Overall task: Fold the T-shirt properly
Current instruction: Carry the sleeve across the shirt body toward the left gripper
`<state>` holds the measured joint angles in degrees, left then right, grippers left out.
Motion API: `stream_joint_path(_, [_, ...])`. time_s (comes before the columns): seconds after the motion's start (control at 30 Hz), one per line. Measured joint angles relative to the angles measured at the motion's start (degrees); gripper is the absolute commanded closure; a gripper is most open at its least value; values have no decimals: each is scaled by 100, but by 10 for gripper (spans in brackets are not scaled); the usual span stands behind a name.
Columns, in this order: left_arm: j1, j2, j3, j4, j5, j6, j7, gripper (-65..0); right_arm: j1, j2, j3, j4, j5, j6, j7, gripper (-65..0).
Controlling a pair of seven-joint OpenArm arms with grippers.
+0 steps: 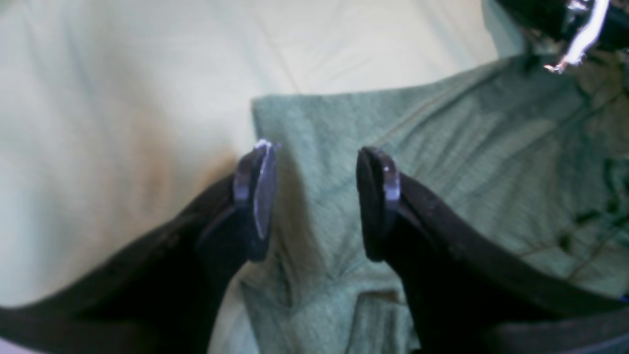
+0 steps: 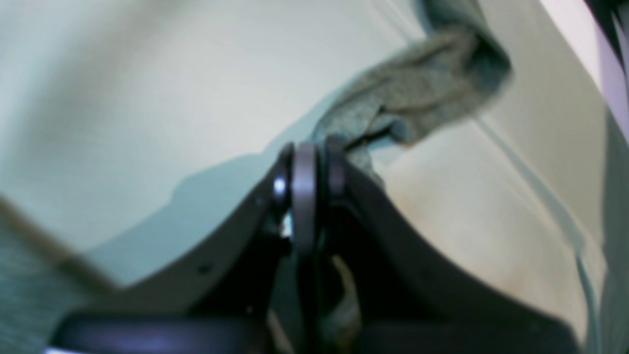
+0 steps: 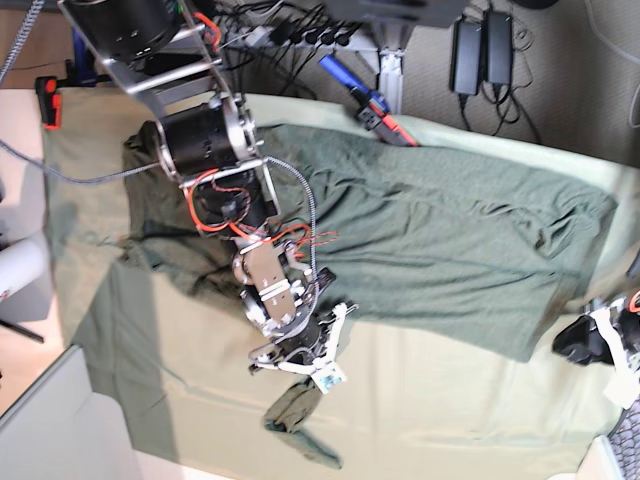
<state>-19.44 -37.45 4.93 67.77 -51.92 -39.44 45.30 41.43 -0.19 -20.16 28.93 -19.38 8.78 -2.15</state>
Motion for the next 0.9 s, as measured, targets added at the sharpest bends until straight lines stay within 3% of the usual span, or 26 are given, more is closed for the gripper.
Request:
stream_joint_path(0.27, [-26,0,0,-2,140,0,-94,-302,9,-160,-931,39,9,-74,-240,0])
stream_joint_path(0.43, [-26,2,0,-2,151,0,-210,-302,-4,-188,-1283,243,411,-87,-533,0])
stream_joint_path(0.9, [-28,48,4,-7,212,0,-229,-302,-1263,-144,-1331,3206,614,44,-1561,0])
